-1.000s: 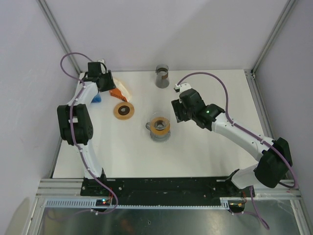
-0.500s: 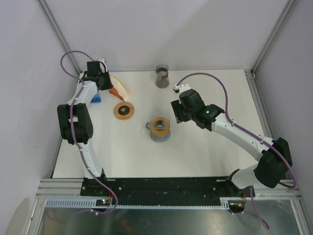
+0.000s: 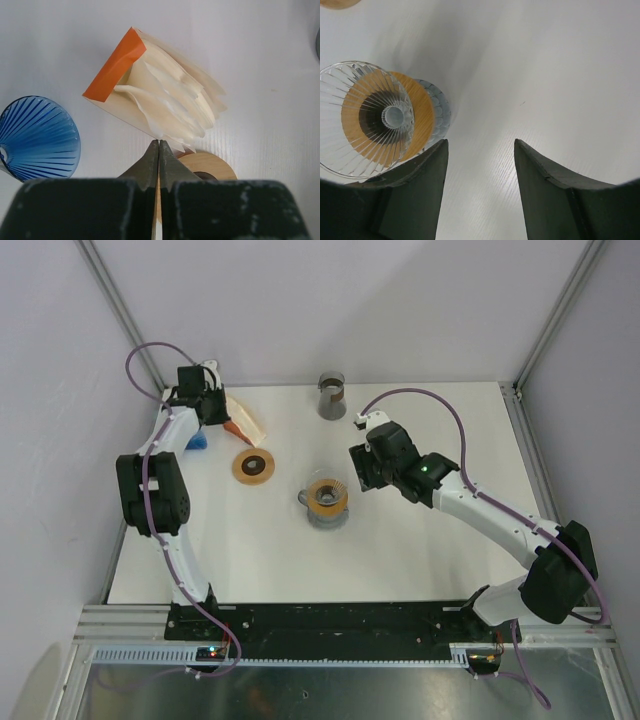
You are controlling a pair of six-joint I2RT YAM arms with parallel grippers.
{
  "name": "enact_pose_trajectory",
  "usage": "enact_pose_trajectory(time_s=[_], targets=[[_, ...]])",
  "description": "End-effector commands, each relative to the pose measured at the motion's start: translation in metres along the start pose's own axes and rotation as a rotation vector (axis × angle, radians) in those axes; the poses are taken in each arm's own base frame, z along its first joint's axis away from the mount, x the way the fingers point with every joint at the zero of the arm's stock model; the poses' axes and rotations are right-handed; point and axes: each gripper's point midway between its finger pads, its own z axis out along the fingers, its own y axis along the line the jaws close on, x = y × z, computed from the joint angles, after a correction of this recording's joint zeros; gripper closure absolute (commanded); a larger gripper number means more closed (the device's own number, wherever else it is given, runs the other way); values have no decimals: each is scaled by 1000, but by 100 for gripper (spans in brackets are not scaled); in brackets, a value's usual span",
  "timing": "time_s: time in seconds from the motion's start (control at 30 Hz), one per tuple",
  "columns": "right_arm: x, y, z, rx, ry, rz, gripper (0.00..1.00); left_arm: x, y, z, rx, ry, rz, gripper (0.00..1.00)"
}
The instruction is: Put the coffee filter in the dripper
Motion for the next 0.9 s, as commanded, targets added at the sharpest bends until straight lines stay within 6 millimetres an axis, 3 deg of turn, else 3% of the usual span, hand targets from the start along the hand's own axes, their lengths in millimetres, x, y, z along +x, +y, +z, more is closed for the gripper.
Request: enact_pose_trajectory(time_s=[0.0,0.17,0.33,0.67,0.87], targets=[[-6,0,-2,-7,-20,0,41,-9,5,-20,-11,-25,51,100],[-5,1,-2,-11,-18,0,40,-7,5,-25,-15,-20,66,98],[-4,6,3,-27,-13,-2,40,-9,-1,-22,21,-21,43,76],[2,11,5,-31,8,-18,41,-18,-17,-28,72,-48,-35,59],[4,16,10,-44,13,-26,40,-22,-29,-21,75,-69,-41,31]])
